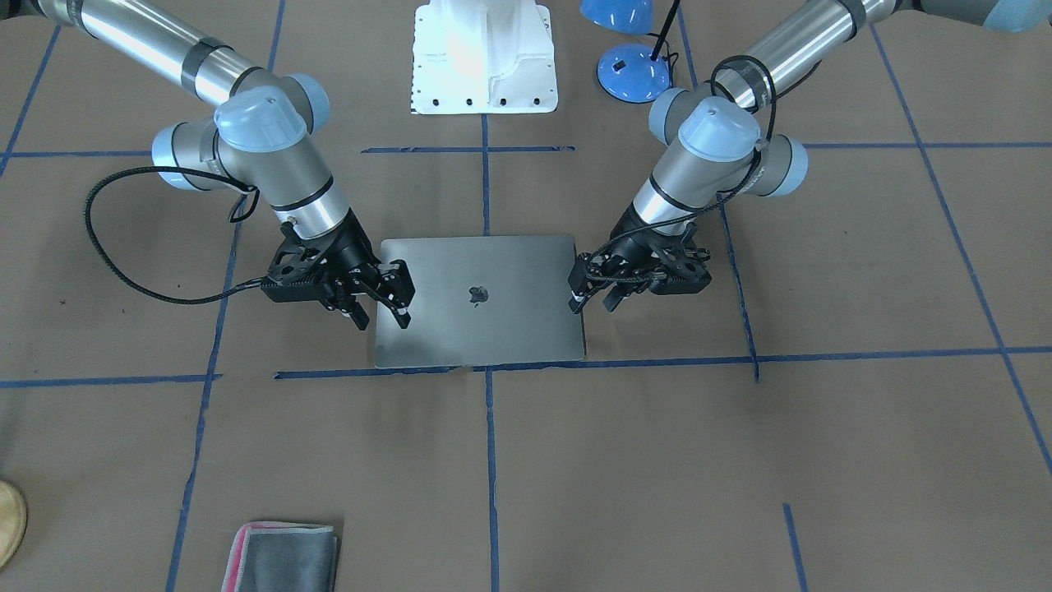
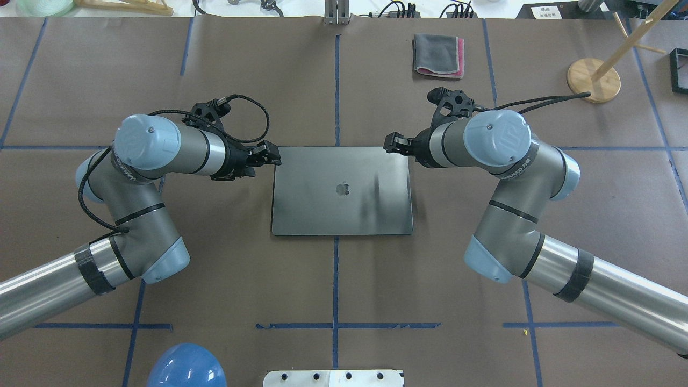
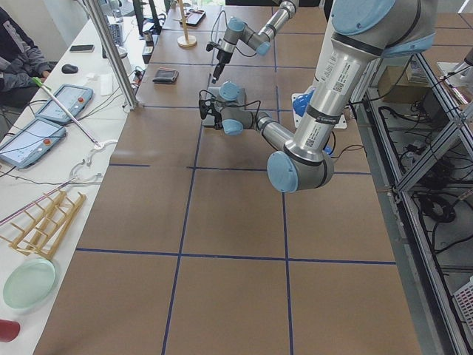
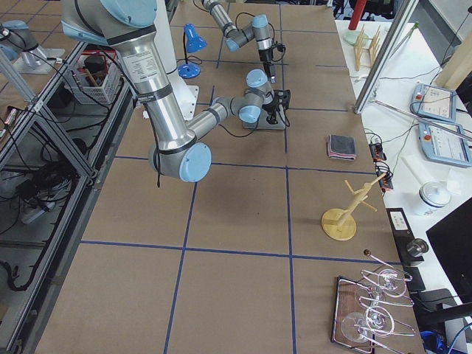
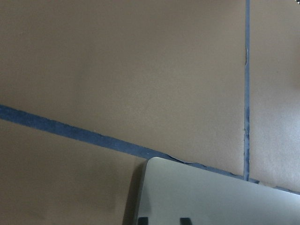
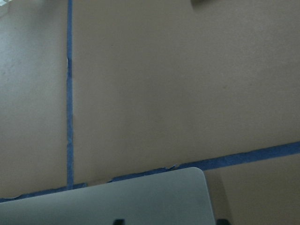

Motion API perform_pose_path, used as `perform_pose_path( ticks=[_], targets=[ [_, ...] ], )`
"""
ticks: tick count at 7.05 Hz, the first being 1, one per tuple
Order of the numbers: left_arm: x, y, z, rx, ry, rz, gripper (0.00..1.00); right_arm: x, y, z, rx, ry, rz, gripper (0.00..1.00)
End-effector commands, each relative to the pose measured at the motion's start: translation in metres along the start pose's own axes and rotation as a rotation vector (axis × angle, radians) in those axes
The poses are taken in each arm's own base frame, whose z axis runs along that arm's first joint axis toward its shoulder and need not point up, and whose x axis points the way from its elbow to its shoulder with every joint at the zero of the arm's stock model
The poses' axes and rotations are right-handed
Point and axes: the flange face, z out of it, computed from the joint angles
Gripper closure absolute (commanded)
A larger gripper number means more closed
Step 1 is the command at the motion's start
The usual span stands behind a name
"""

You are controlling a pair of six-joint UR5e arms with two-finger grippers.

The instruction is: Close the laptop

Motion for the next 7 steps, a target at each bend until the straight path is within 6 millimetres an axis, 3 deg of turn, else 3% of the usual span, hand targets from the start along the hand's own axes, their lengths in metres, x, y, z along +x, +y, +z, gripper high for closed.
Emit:
perform_pose_path(
  ticks=[1,2,3,4,5,7],
  targets=[
    [0.001,0.009,-0.055,-0.081,-0.22,0.099,0.0,0.021,-0.014,-0.043,-0.086,0.118,-0.079,0.01],
    [0.0,0.015,-0.085,-0.11,-0.307,0.2,0.0,0.041,-0.024,-0.061,-0.129,0.177,-0.15,0.01],
    [-0.022,0.016,-0.112,-0.132,-0.352,0.301,0.0,0.063,-0.04,-0.084,-0.167,0.23,-0.193,0.01],
    [-0.068,0.007,-0.134,-0.149,-0.386,0.371,0.0,0.098,-0.055,-0.11,-0.21,0.265,-0.271,0.01],
    [-0.11,-0.016,-0.16,-0.186,-0.397,0.406,0.0,0.148,-0.073,-0.135,-0.236,0.283,-0.335,0.01],
    [-0.226,-0.08,-0.231,-0.265,-0.401,0.516,0.0,0.26,-0.107,-0.189,-0.29,0.287,-0.435,0.01]
  ],
)
